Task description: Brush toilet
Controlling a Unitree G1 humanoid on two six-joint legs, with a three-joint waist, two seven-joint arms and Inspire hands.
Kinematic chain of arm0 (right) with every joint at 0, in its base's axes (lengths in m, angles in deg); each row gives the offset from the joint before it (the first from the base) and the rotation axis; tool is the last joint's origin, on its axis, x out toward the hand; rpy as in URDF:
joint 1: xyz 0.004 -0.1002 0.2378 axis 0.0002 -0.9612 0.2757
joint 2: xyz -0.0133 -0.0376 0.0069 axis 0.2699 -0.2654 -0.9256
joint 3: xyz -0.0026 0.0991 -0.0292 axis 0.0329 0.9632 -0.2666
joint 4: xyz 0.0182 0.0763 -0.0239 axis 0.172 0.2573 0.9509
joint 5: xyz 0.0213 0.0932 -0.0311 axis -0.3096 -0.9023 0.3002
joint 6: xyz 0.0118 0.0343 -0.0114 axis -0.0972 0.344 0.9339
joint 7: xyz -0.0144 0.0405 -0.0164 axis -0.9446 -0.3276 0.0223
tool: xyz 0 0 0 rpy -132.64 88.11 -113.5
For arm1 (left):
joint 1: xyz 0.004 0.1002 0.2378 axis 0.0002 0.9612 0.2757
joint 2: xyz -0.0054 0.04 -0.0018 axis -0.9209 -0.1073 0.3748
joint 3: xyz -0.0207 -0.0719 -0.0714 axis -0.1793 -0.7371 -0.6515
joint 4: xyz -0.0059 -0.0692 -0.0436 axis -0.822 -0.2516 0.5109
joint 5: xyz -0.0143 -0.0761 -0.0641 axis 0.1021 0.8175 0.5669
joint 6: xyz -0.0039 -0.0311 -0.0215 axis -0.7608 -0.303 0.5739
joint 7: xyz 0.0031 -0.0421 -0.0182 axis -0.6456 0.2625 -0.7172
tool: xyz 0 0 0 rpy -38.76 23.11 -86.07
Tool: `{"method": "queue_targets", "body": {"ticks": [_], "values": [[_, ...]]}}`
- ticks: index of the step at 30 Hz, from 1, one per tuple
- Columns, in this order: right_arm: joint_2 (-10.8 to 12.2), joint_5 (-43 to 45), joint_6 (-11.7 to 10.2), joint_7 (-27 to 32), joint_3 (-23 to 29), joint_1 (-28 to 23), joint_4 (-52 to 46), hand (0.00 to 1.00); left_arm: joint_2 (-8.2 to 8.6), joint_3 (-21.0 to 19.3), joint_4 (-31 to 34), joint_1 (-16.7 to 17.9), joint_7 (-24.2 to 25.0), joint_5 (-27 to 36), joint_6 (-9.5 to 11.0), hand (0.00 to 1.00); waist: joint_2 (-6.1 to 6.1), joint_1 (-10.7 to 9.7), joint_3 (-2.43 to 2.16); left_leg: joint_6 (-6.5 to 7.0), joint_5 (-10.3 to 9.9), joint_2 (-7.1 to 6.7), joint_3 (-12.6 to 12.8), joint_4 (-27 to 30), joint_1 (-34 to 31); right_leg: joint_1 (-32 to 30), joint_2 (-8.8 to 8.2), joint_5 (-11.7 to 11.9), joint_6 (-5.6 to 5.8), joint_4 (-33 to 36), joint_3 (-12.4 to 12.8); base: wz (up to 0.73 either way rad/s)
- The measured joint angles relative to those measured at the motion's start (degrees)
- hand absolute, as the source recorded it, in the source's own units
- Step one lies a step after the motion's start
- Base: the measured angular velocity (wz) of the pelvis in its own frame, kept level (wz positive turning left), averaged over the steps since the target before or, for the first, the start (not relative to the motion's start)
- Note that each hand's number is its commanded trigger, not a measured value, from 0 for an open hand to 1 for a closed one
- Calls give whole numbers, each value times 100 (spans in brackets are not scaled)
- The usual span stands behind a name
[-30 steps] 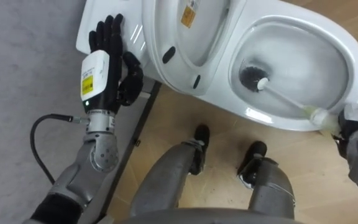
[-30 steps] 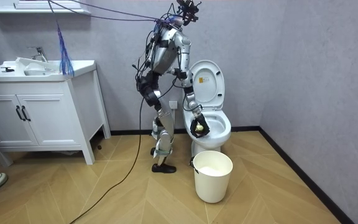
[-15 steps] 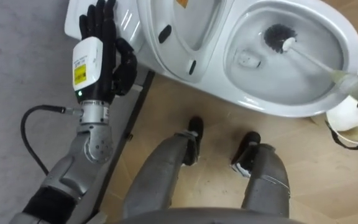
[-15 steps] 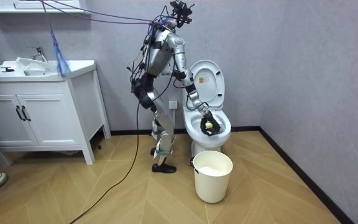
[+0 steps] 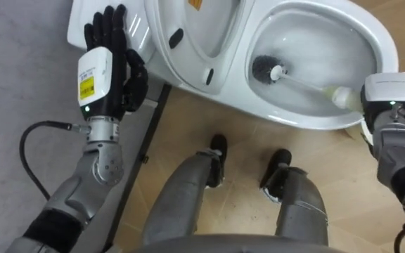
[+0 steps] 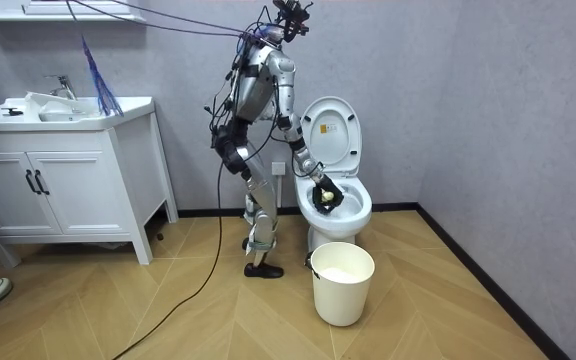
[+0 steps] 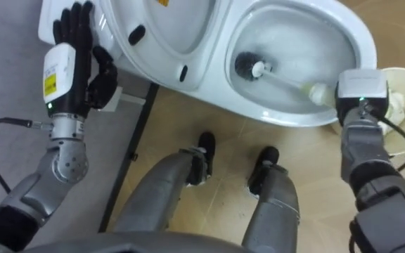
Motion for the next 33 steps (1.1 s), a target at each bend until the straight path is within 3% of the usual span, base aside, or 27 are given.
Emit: {"method": "queue_targets", "body": {"ticks": [7,11,15,19,22,26,29,33], "values": [[90,-80,8,8,-1,-84,-46,100,-31,-5,-122,147,-264,117,121,0,1,-77,-1,-28,18,30,17,-83,69,55,22,12,-11,-128,13,-1],[-108,-453,-41,28,-213,64,106,100,-171,164,-115,43,-291,337,163,0,-4,28,5,-31,18,62,36,-26,44,54,13,23,-29,-124,-21,0],[-331,-1689,-474,81,-361,590,746,100,-365,375,-7,-188,-263,502,163,0,-68,54,51,-19,40,-35,24,53,-134,-203,-140,-95,-33,182,-16,15],[-329,-2565,-709,207,53,1006,1222,100,-362,388,37,-340,-240,480,148,0,-147,8,108,12,59,-160,21,204,-349,-509,-356,-243,-37,598,8,17],[-325,-2400,-706,213,243,1198,1239,100,-341,254,147,-375,-208,450,100,0,-228,-12,161,15,67,-206,60,318,-471,-692,-378,-287,-37,782,129,3],[-300,-1900,-695,220,263,1367,1238,100,-288,132,136,-376,-153,406,66,0,-248,-78,173,19,95,-215,69,340,-499,-742,-390,-276,-44,824,148,-3],[-229,-1396,-679,268,253,1380,1211,100,-242,48,136,-381,-110,322,23,0,-230,-66,162,17,91,-184,78,391,-512,-744,-352,-242,-58,814,157,-10],[-12,-959,-404,251,-14,1342,1112,100,-209,8,146,-381,14,236,-39,0,-124,103,133,-12,67,-32,74,358,-503,-639,-171,-71,-107,556,97,-19]]}}
